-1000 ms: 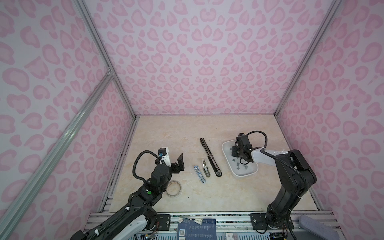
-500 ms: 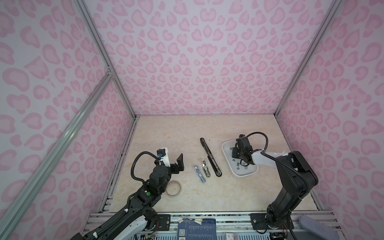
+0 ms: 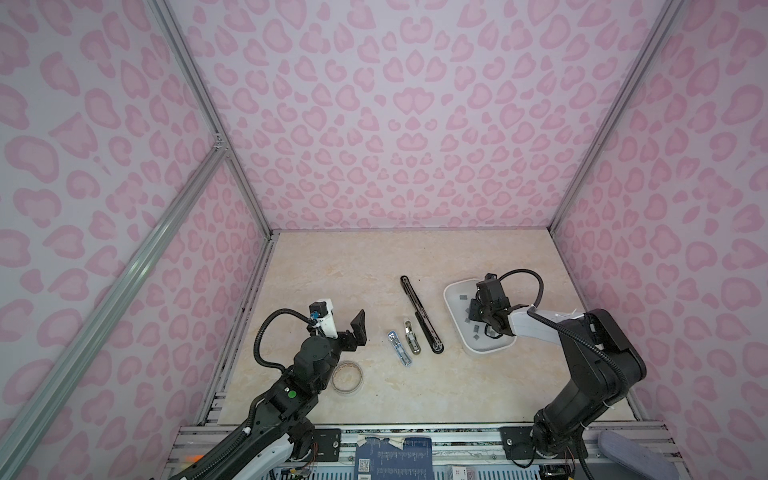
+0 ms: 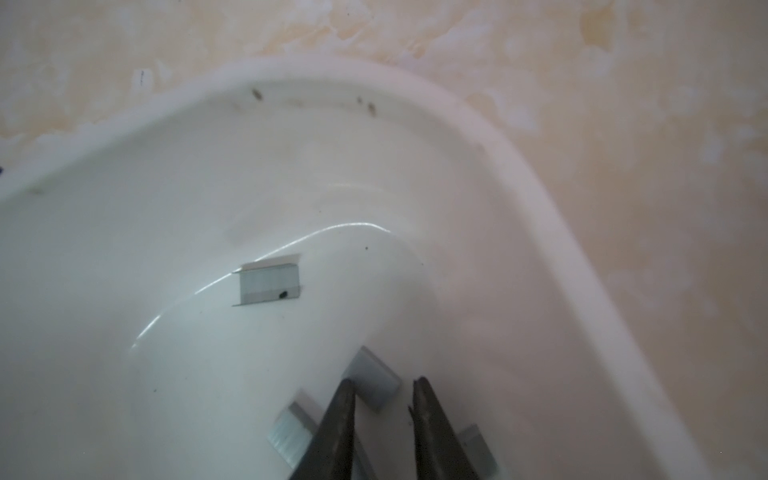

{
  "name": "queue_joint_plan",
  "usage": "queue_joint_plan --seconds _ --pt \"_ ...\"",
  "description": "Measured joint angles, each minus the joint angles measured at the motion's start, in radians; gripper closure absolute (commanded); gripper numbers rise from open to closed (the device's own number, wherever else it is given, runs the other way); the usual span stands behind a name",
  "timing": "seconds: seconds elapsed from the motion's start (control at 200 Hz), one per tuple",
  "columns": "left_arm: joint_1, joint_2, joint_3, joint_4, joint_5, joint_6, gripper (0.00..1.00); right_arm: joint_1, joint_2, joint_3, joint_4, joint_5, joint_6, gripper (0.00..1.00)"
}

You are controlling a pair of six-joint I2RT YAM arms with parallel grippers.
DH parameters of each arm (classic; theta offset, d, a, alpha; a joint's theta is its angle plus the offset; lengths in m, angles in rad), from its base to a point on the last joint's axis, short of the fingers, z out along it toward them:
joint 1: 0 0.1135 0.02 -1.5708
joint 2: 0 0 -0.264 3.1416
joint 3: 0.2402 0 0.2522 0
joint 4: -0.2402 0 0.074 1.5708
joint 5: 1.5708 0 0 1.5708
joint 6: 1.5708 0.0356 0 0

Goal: Load the staples into the stapler
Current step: 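Lower the right gripper into the tray and pinch a grey staple strip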

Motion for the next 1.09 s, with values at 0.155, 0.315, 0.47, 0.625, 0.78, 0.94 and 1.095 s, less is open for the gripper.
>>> queue_joint_plan --seconds 0.155,0.315,0.47,0.625,0.78,0.94,1.095 --pt "0.000 0.005 0.000 -0.003 0.002 0.000 0.03 0.000 0.019 0.019 0.000 0.005 0.000 0.71" --pt "0.000 0.014 0.000 -0.006 0.002 0.000 0.03 0.000 0.037 0.041 -0.002 0.015 0.001 0.70" --pt "0.000 0.014 0.000 -0.006 0.002 0.000 0.03 0.000 0.035 0.040 -0.006 0.035 0.014 0.69" --pt "0.000 0.014 0.000 -0.006 0.002 0.000 0.03 0.000 0.048 0.055 -0.014 0.045 0.014 0.73" --pt "0.000 0.014 0.000 -0.006 0.002 0.000 0.03 0.002 0.053 0.063 -0.022 0.046 0.014 0.79" --pt "0.000 0.013 0.000 -0.006 0.002 0.000 0.03 0.004 0.063 0.072 -0.023 0.049 0.014 0.83" --pt "0.000 0.009 0.000 -0.006 0.002 0.000 0.03 0.008 0.075 0.086 -0.026 0.049 0.013 0.79"
